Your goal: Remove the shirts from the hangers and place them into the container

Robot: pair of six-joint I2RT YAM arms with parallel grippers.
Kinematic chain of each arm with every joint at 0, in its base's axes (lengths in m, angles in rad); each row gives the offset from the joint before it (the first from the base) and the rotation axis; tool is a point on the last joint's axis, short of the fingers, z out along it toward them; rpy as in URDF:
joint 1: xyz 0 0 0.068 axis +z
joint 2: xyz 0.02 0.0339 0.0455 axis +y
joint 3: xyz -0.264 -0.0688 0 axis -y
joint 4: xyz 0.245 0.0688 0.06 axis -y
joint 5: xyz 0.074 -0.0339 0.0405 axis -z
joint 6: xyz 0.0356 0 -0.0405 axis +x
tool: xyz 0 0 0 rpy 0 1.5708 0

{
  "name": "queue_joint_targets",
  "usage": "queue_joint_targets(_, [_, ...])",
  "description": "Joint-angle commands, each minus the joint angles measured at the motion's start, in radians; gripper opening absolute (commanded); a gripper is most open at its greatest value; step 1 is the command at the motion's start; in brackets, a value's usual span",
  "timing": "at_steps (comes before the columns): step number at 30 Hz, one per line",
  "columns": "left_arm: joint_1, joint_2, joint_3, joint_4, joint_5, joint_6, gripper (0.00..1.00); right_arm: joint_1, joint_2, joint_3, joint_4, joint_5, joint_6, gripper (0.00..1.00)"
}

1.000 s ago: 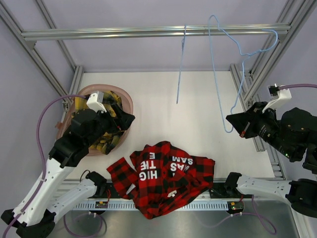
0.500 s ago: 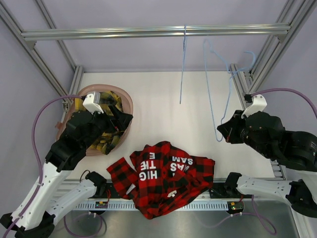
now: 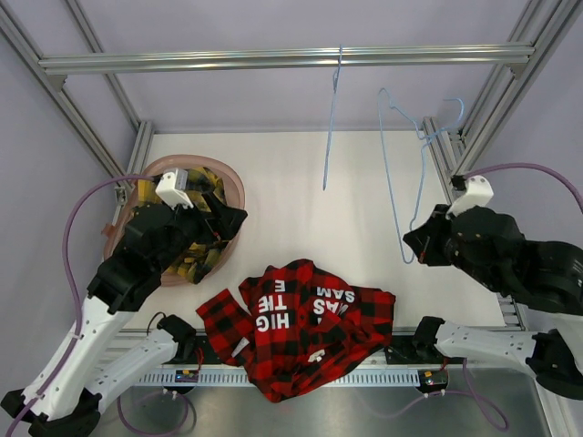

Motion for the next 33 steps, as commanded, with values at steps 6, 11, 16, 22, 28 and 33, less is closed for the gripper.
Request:
queue_joint_targets(6, [-0.002, 0.036, -0.019, 0.078, 0.052, 0.027, 0.92, -0.241, 0.248, 0.126, 0.045, -0.117, -0.258, 0.0])
queue_joint_targets(11, [-0.004, 0.021, -0.038, 0.086, 0.078, 0.032, 0.92, -0.419, 0.345, 0.239, 0.048, -0.168, -0.388, 0.0])
queue_joint_targets(16, [-0.002, 0.003, -0.045, 0.089, 0.081, 0.037, 0.92, -0.494, 0.453, 0.381, 0.028, -0.23, -0.463, 0.0])
queue_joint_targets(22, [-0.002, -0.031, -0.075, 0.101, 0.09, 0.037, 0.92, -0.576, 0.598, 0.575, -0.027, -0.332, -0.528, 0.0])
queue_joint_targets(28, [-0.004, -0.051, -0.076, 0.09, 0.087, 0.053, 0.93, -0.6, 0.698, 0.635, -0.029, -0.407, -0.529, 0.0])
queue_joint_targets(33, [-0.002, -0.049, -0.064, 0.075, 0.095, 0.064, 0.94, -0.61, 0.742, 0.663, -0.035, -0.442, -0.52, 0.0])
